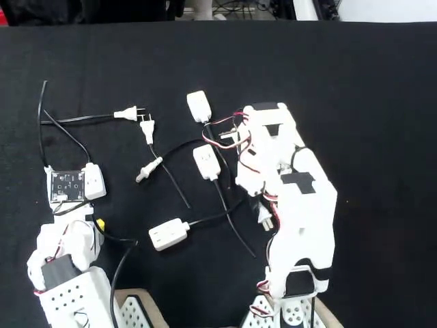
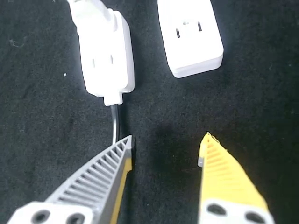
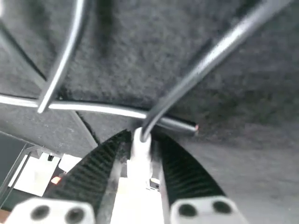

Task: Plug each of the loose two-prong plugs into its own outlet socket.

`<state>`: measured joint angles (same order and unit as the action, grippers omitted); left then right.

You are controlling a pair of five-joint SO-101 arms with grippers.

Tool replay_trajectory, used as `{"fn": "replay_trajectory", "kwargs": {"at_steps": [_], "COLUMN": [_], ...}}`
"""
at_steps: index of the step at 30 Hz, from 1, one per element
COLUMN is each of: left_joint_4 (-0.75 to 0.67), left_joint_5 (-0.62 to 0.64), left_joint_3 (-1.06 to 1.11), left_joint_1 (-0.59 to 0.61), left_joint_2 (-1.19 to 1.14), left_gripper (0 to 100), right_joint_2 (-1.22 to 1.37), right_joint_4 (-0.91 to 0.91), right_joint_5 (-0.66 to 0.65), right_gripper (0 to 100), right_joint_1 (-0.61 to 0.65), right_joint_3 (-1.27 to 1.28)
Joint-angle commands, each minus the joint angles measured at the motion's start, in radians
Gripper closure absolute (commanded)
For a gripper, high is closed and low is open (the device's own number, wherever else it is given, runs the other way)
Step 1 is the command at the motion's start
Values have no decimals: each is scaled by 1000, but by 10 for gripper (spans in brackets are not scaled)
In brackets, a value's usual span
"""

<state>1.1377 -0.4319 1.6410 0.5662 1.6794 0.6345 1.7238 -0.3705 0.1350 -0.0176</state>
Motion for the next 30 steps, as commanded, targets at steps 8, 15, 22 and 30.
{"fn": "replay_trajectory", "kwargs": {"at_steps": [8,15,22,30], "left_joint_4": [-11,-11,-11,-11], "left_joint_5": [-6,-6,-6,-6], "left_joint_3": [-7,-7,-7,-7], "left_joint_1": [-5,-5,-5,-5], "left_joint_2": [8,8,8,8], "left_gripper": [770,770,770,770], "right_joint_2": [1,-2,1,-12], "right_joint_4": [41,43,43,43], "right_joint_5": [8,35,35,35], "right_gripper": [824,894,962,988], "right_joint_1": [11,9,9,9], "right_joint_3": [-33,-35,-31,-2]}}
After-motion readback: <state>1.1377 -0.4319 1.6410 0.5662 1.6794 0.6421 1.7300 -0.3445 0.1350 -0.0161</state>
